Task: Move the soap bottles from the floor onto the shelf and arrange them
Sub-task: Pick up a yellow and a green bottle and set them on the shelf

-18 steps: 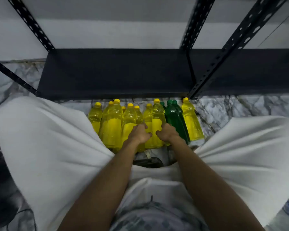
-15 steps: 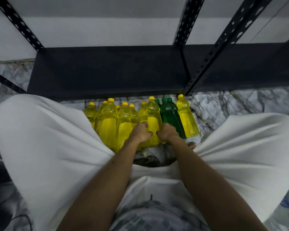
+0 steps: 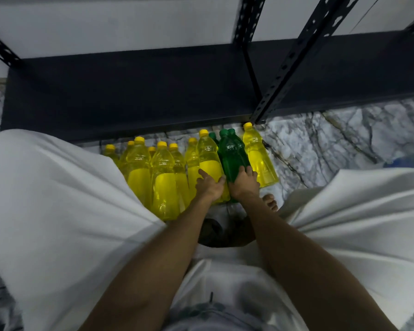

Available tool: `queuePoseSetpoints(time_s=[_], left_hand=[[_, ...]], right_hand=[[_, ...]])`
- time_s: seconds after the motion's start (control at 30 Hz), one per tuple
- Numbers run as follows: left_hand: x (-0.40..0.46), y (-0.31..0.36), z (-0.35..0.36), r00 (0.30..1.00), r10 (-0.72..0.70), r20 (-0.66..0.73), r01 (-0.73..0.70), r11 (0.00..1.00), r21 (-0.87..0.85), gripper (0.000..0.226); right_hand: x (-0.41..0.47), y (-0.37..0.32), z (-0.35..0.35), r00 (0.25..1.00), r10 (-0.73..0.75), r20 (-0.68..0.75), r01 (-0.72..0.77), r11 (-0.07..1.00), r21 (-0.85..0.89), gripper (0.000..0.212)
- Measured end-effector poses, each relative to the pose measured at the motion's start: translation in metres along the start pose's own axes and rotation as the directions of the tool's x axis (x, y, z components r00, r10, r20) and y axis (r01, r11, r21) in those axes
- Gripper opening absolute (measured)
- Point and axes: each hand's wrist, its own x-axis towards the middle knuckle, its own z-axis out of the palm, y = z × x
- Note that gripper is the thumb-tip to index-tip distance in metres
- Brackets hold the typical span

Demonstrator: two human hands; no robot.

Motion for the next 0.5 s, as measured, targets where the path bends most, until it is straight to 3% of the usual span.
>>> queuePoseSetpoints(time_s=[0.2, 0.27, 0.43, 0.5], left_hand=[[0.003, 0.005, 0.007, 0.974, 0.064, -0.219, -0.011, 0.972, 0.233, 0.105], [0.009, 0.005, 0.003, 0.975, 0.043, -0.218, -0.005, 0.985, 0.170, 0.101], [0.029, -0.007, -0.022, 0.993, 0.106, -0.053, -0.109, 0.993, -0.049, 0.103], [0.033, -0.012, -0.023, 0.992, 0.118, -0.045, -0.121, 0.989, -0.083, 0.094]], right_hand=[[0.001, 0.004, 0.006, 0.999, -0.027, -0.034, 0.026, 0.999, -0.040, 0.065], [0.003, 0.005, 0.006, 0.999, -0.028, -0.035, 0.026, 0.999, -0.042, 0.064], [0.007, 0.005, 0.005, 1.000, -0.005, -0.019, 0.005, 1.000, -0.023, 0.067], [0.007, 0.004, 0.005, 1.000, 0.005, -0.016, -0.005, 1.000, -0.010, 0.069]])
